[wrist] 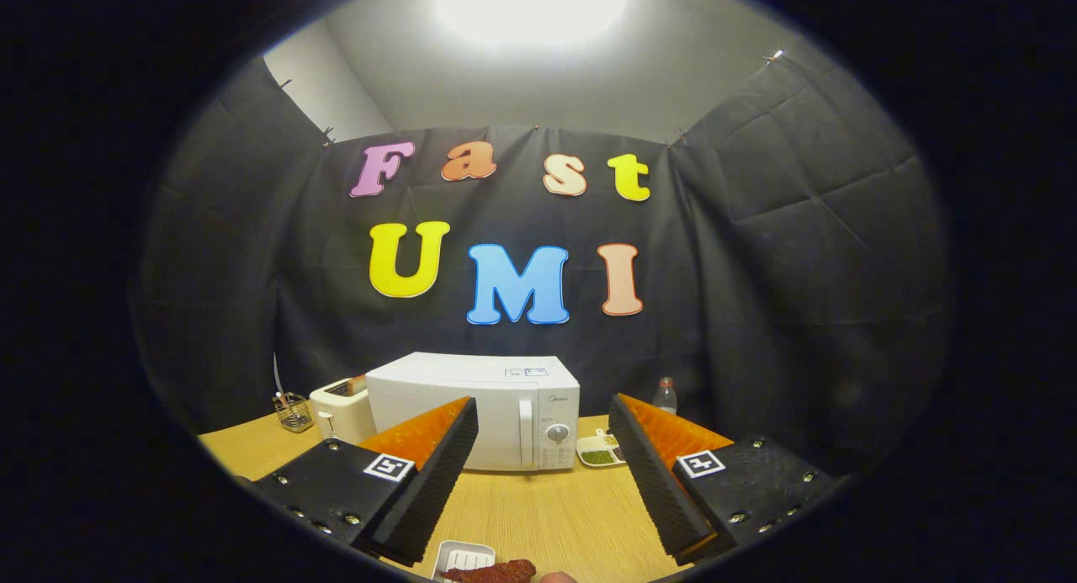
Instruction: Open the microwave, put the food inside, and close the microwave door.
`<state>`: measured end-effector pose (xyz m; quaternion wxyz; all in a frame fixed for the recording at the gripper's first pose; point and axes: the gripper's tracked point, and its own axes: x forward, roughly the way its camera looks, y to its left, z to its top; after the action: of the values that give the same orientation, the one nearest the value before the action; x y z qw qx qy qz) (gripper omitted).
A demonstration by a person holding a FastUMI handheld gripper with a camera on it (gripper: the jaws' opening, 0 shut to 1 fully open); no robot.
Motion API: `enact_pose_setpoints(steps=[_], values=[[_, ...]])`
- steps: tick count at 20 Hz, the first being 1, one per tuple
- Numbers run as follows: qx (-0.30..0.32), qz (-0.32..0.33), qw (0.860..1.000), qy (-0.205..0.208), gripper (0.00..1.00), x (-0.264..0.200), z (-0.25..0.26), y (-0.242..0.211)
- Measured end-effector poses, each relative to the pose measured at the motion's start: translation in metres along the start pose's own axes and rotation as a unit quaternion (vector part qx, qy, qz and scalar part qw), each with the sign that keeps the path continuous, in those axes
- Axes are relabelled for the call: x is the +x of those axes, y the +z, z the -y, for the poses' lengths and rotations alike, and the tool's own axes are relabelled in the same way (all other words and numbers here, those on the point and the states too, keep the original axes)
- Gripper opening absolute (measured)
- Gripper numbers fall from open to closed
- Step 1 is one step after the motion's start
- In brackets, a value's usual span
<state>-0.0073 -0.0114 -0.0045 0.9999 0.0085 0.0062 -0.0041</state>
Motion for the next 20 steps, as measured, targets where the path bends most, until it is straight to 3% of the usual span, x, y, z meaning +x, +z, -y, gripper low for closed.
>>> enact_pose_setpoints(steps=[9,20], values=[[-0.005,-0.001,1.000,0.003,0.98,0.032,0.003,0.000],[-0.012,-0.028,0.999,0.014,0.98,0.122,0.014,-0.031]])
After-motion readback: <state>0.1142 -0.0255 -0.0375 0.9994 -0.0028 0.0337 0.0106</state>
